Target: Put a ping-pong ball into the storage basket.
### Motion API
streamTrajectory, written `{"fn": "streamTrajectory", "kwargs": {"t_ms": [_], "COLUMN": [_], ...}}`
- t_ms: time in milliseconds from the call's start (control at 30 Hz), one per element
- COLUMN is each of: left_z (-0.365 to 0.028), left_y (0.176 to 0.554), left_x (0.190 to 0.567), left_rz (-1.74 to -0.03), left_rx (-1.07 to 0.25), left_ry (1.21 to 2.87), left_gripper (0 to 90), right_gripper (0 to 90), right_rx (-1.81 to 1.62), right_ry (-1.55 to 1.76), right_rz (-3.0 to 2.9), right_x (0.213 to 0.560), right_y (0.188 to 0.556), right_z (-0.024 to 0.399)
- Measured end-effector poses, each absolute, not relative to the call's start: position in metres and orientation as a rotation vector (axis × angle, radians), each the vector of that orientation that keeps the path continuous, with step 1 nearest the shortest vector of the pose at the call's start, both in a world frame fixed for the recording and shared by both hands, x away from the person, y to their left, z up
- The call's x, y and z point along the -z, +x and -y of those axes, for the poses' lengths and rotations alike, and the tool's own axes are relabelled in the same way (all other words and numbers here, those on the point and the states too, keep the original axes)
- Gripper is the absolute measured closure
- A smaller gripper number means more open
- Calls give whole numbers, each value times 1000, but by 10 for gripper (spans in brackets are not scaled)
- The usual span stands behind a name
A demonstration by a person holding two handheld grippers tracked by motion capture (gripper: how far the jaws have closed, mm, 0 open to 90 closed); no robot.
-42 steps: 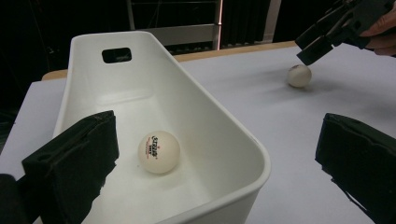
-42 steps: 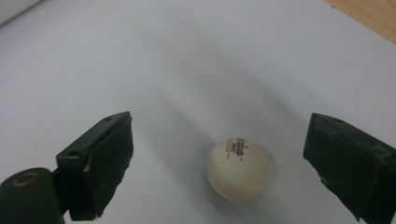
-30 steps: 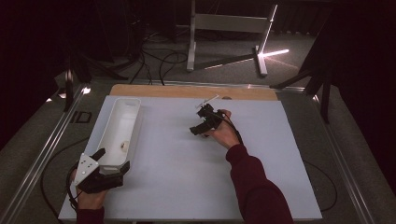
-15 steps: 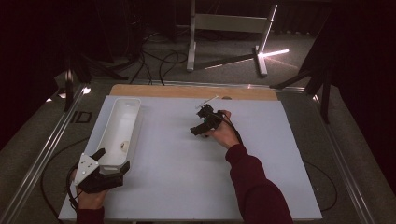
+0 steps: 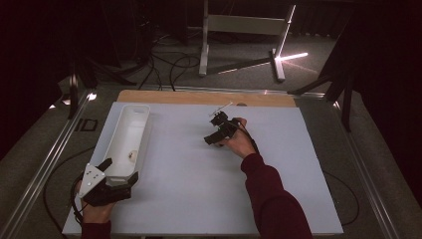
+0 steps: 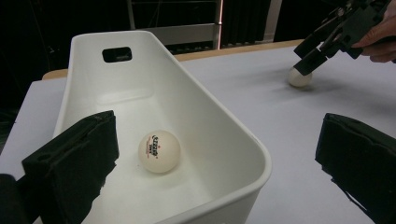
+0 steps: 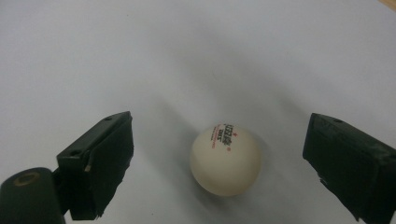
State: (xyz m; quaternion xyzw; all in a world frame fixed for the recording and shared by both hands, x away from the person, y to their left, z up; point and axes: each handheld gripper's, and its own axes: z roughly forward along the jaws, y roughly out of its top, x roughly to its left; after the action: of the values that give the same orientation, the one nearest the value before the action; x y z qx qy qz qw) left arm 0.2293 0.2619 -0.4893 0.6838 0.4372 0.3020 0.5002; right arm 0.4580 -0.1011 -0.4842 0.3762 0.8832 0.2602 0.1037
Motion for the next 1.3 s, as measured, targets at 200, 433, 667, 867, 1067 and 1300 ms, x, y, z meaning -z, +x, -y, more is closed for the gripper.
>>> {"fn": "streamTrajectory", "kwargs": {"t_ms": [200,433,667,867,1067,1300], "left_z": [-262,-263,-263,-263,-263,-263], "left_y": [229,229,229,229,229,229], "left_x": [489,489,489,489,489,489], "left_rz": [-1058,-1058,-1057,-1058,-1058,-1062], "left_rx": [-731,-733,-733,-733,-734,-734], "left_ry": [1652,1650,1649,1648,1649,1645], "left_gripper": [0,0,0,0,0,0], "right_gripper": [87,99,109,130,150,223], "right_rx": [-755,-734,-717,-702,-677,-658], "right_ry": [1115,1118,1119,1136,1146,1156], "right_rz": [-2608,-2618,-2626,-2618,-2609,-2601], "right_x": [485,488,491,491,492,494], "right_y": [459,459,460,461,461,462], "right_z": [102,99,98,100,100,99]}}
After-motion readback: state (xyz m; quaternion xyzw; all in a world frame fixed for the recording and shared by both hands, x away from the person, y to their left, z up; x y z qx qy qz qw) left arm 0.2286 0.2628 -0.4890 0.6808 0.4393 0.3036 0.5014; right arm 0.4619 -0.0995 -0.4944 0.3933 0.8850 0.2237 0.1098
